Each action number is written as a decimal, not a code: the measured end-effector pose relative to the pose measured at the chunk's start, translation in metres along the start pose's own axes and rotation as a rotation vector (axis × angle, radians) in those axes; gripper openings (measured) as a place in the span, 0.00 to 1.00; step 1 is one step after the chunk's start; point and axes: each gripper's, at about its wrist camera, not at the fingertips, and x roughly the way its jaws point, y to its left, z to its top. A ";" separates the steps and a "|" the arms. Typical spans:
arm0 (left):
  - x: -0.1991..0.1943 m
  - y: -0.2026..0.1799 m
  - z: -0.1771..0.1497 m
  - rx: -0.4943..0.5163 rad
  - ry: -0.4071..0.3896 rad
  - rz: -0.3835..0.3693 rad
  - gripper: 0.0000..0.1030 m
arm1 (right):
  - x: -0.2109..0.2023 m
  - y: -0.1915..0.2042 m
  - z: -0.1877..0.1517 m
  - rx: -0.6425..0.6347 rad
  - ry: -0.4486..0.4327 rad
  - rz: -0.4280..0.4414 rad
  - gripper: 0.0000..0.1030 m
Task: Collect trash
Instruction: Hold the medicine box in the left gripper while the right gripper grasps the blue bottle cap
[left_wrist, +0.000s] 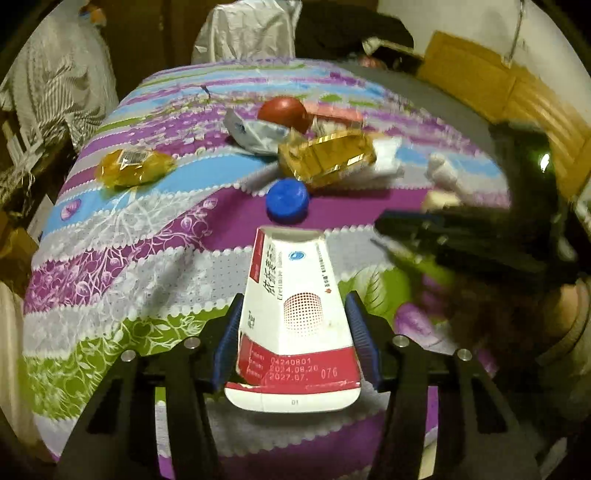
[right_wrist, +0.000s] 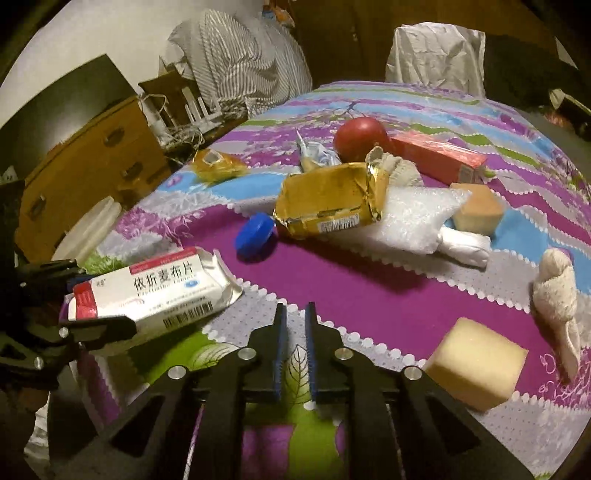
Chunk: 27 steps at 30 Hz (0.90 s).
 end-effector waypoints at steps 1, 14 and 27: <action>0.007 0.003 -0.001 -0.013 0.028 0.019 0.61 | -0.001 -0.003 0.000 0.014 -0.008 0.009 0.22; 0.036 -0.001 0.003 -0.005 0.046 0.087 0.51 | 0.008 0.015 0.024 -0.035 -0.003 0.058 0.28; -0.003 0.034 -0.019 -0.142 -0.087 0.073 0.48 | 0.078 0.035 0.059 0.063 0.078 0.061 0.42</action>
